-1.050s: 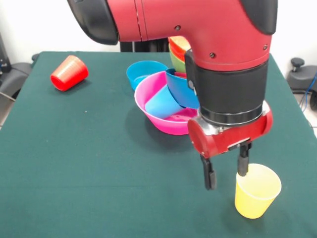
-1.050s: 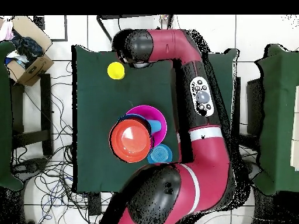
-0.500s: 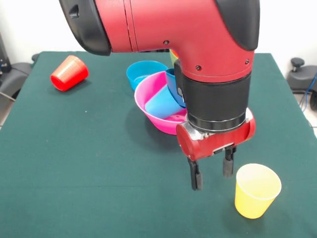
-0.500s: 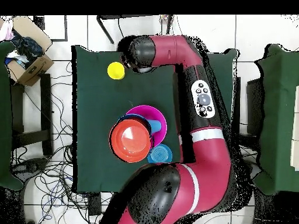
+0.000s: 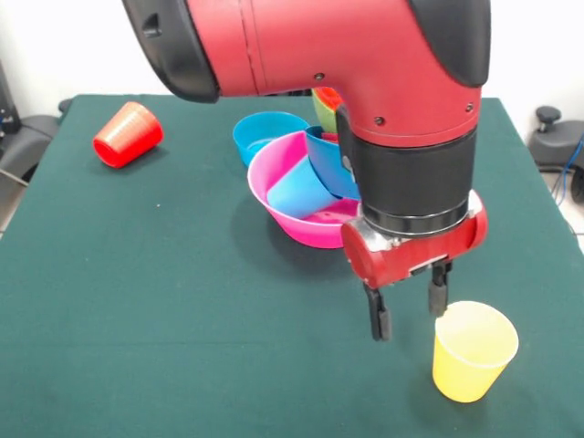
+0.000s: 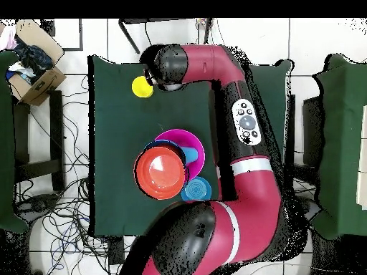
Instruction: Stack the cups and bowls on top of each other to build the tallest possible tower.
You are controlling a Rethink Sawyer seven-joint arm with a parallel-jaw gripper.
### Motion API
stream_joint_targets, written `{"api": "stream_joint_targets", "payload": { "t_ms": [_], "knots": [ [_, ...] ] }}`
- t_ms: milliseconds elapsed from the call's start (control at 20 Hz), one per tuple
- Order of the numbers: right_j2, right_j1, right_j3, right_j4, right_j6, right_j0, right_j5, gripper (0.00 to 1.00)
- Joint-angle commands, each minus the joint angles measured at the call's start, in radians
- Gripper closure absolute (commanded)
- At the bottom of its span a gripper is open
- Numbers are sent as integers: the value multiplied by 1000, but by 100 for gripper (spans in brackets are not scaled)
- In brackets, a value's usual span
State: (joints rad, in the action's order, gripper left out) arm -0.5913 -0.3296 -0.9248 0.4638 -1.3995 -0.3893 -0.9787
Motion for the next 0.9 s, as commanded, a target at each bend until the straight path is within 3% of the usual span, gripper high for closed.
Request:
{"api": "stream_joint_targets", "payload": {
  "t_ms": [50, 500, 900],
  "knots": [
    [79, 14, -68, -1, -192, 69, 35, 0],
    [143, 42, -71, 22, -255, 114, 166, 0],
    [182, 56, -75, 2, -274, 127, 196, 0]
  ]
}}
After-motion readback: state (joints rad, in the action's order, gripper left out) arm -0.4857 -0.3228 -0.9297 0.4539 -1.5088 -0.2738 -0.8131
